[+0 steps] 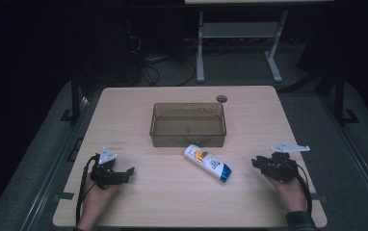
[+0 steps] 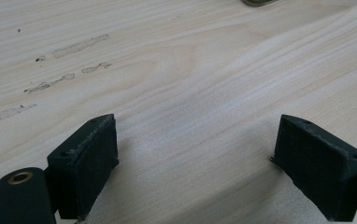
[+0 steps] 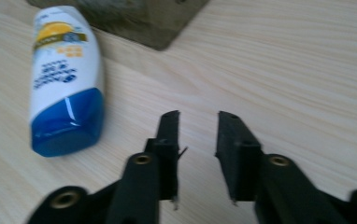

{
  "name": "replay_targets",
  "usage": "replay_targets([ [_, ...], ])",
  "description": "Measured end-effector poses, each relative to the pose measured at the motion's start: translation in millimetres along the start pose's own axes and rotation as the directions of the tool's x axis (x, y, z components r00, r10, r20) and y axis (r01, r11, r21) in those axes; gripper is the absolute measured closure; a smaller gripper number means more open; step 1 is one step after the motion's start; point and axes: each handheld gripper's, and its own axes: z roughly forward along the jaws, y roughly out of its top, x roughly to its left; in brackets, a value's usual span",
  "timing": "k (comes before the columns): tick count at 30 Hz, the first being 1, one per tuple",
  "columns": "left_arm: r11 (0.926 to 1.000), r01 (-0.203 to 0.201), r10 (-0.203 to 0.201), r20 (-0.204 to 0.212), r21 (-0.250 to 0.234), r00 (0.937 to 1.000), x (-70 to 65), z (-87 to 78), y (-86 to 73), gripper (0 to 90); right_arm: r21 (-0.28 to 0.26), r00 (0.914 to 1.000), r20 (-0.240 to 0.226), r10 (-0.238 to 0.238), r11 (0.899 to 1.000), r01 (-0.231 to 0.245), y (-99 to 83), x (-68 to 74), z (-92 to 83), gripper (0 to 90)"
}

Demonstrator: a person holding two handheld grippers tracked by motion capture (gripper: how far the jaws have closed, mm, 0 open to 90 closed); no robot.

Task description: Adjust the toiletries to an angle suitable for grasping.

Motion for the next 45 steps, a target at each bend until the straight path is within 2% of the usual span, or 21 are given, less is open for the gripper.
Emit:
replay_targets([
  [4,1.0000,0.000,0.000,0.000,0.000,1.0000,0.0,0.0,0.0,12.1,-0.009,0.9988,-0.031,-0.038,0.999,0.038,12.0,8.3,4.5,88.9],
  [5,1.0000,0.000,0.000,0.000,0.000,1.0000,0.0,0.0,0.0,12.1,-0.012,0.9983,-0.043,-0.040,0.999,0.040,14.9,10.1,5.2,89.4],
  [12,1.0000,-0.001,0.001,0.001,0.003,1.0000,0.1,-0.2,0.0,12.1,-0.013,0.9930,-0.091,-0.075,0.997,0.074,31.2,22.3,18.9,89.5],
  [17,1.0000,0.000,0.000,0.001,0.002,1.0000,0.0,-0.1,0.0,12.1,-0.008,0.9899,-0.104,-0.096,0.995,0.096,37.5,28.8,29.0,89.6],
  [24,1.0000,0.003,-0.003,0.001,0.000,1.0000,-0.2,0.0,0.0,12.1,0.019,0.9784,-0.140,-0.152,0.987,0.157,50.1,41.1,57.3,89.6],
  [32,1.0000,0.004,-0.004,0.001,0.000,1.0000,-0.2,0.0,0.0,12.1,0.054,0.9693,-0.176,-0.172,0.981,0.184,60.8,51.7,82.5,89.6],
  [39,1.0000,0.004,-0.004,0.001,0.000,1.0000,-0.2,0.0,0.0,12.1,0.079,0.9651,-0.179,-0.191,0.975,0.207,66.6,58.9,97.8,89.7],
  [41,1.0000,0.004,-0.004,0.001,0.001,1.0000,-0.2,0.0,0.0,12.1,0.083,0.9615,-0.179,-0.208,0.971,0.226,66.8,59.4,102.1,89.7],
  [45,1.0000,0.004,-0.004,0.001,0.000,1.0000,-0.2,0.0,0.0,12.1,0.097,0.9611,-0.180,-0.210,0.968,0.229,66.5,61.2,108.3,89.7],
])
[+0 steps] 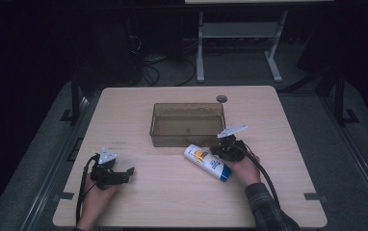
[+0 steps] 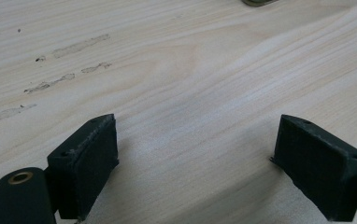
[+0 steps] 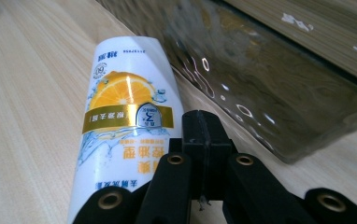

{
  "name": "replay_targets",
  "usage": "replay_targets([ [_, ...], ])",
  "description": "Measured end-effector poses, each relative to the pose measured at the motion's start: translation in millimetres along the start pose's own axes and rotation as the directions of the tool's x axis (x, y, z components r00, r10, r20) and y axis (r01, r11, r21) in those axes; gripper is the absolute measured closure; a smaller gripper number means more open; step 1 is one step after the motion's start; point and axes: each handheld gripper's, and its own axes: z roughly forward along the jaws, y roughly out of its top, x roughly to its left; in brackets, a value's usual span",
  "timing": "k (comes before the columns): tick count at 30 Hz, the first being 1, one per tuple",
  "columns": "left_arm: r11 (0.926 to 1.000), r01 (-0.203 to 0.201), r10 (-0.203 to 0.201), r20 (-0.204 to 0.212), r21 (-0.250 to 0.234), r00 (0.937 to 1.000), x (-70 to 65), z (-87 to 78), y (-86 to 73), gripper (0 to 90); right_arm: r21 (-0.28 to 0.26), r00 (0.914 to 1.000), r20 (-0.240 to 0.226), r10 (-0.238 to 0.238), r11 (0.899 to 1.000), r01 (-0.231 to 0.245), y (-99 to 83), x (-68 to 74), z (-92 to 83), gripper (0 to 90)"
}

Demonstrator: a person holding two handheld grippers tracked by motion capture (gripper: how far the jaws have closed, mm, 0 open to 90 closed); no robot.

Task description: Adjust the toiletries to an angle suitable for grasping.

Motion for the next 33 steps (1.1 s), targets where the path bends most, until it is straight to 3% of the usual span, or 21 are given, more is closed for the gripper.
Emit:
replay_targets([
  [8,1.0000,0.000,0.000,0.000,0.000,1.0000,0.0,0.0,0.0,12.1,0.008,0.9997,-0.012,-0.019,1.000,0.019,2.2,2.1,2.0,89.7],
  [23,1.0000,0.000,0.000,0.000,0.000,1.0000,0.0,0.0,0.0,12.1,0.026,0.9952,-0.066,-0.072,0.997,0.074,8.1,19.9,9.1,89.6],
  [33,1.0000,0.000,0.000,0.000,0.000,1.0000,0.0,0.0,0.0,12.1,0.023,0.9946,-0.032,-0.098,0.995,0.099,25.9,23.3,18.1,89.6],
])
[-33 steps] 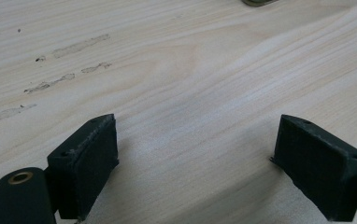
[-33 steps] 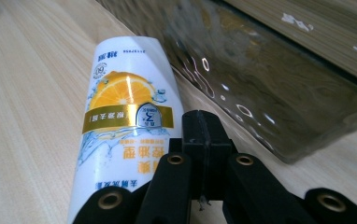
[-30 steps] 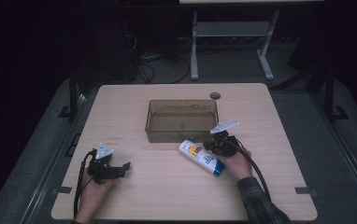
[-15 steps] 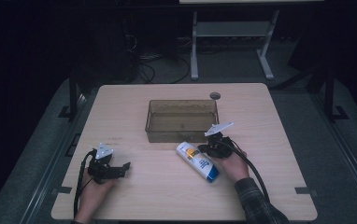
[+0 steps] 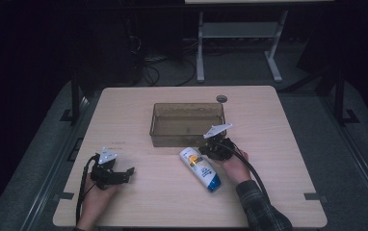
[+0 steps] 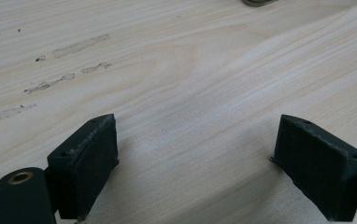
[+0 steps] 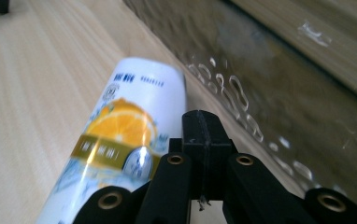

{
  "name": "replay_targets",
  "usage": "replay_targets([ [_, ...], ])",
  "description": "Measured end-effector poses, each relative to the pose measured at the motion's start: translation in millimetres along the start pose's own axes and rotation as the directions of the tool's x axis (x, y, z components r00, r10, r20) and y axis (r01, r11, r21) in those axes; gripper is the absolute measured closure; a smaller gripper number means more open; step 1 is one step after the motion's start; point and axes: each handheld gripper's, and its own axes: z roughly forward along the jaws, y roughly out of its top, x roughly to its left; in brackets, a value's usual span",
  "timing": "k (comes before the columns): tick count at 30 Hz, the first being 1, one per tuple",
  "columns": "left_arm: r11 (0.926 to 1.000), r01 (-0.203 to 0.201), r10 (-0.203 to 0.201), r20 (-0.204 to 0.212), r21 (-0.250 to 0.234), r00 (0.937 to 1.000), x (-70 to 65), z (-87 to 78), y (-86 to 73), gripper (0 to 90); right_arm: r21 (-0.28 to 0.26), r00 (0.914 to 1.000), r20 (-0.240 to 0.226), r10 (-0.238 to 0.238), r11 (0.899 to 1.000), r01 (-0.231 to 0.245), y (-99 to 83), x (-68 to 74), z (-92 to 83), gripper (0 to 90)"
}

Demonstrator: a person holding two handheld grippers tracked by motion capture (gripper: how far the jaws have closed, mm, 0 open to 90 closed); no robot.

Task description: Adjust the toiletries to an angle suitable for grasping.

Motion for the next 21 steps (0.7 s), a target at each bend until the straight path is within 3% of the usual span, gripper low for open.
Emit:
replay_targets([
  [7,1.0000,0.000,0.000,0.000,0.002,1.0000,0.0,-0.2,0.1,12.1,0.045,0.9996,0.005,-0.028,0.999,0.028,14.8,2.9,13.2,89.6],
  [21,1.0000,0.000,0.000,0.000,0.002,1.0000,0.0,-0.2,0.1,12.1,0.048,0.9981,-0.037,-0.050,0.997,0.052,25.8,12.5,23.5,89.6],
])
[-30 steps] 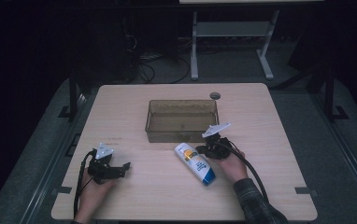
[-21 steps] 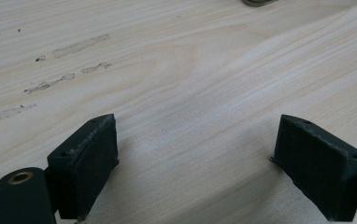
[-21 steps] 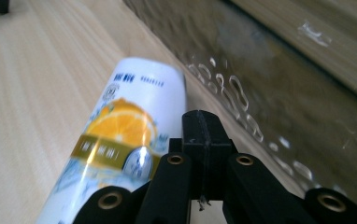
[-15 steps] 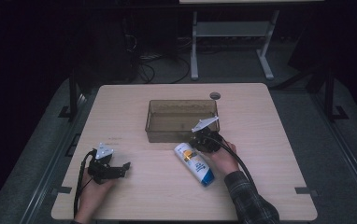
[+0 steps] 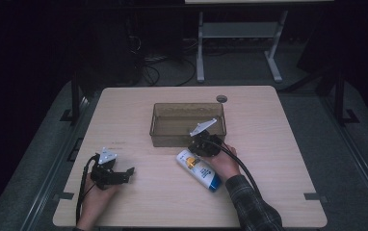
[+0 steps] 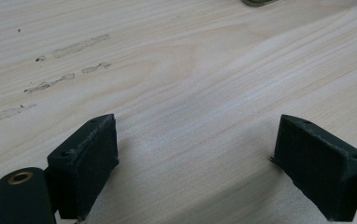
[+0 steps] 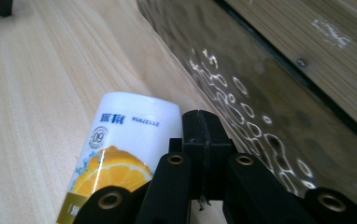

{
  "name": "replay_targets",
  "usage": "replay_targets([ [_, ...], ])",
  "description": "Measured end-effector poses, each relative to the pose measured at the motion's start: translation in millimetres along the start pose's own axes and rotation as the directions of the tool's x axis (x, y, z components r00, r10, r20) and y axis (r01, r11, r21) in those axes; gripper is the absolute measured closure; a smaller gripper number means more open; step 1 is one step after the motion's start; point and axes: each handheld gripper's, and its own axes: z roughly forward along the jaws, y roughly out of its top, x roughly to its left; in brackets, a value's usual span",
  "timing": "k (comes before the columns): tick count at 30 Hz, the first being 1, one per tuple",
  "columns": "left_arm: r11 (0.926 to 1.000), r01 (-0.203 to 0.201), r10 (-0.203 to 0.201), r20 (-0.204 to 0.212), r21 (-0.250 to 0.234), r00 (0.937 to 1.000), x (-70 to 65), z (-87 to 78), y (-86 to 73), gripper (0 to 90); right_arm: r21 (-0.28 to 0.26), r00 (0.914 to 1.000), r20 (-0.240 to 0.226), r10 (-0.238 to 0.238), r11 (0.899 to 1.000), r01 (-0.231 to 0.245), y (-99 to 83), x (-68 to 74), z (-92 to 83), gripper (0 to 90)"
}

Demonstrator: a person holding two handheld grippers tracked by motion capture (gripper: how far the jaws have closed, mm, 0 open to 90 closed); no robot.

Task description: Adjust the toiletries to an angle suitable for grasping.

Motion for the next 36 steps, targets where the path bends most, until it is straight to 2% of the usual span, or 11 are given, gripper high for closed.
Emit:
replay_targets([
  [12,1.0000,0.000,0.000,0.000,-0.001,1.0000,0.0,0.0,0.0,12.1,0.036,0.9988,-0.042,-0.024,0.999,0.026,4.0,11.8,10.9,89.6],
  [18,1.0000,0.001,-0.001,0.000,0.000,1.0000,0.0,0.0,0.0,12.1,0.042,0.9965,-0.074,-0.037,0.998,0.041,8.5,22.5,13.7,89.6],
  [26,1.0000,0.000,0.000,0.000,0.000,1.0000,0.0,0.0,0.0,12.1,0.062,0.9902,-0.114,-0.081,0.994,0.089,12.1,34.8,19.4,89.6],
  [36,1.0000,-0.002,0.002,-0.001,0.000,1.0000,0.2,0.0,0.0,12.1,0.068,0.9822,-0.149,-0.114,0.990,0.125,17.1,50.2,23.2,89.6],
])
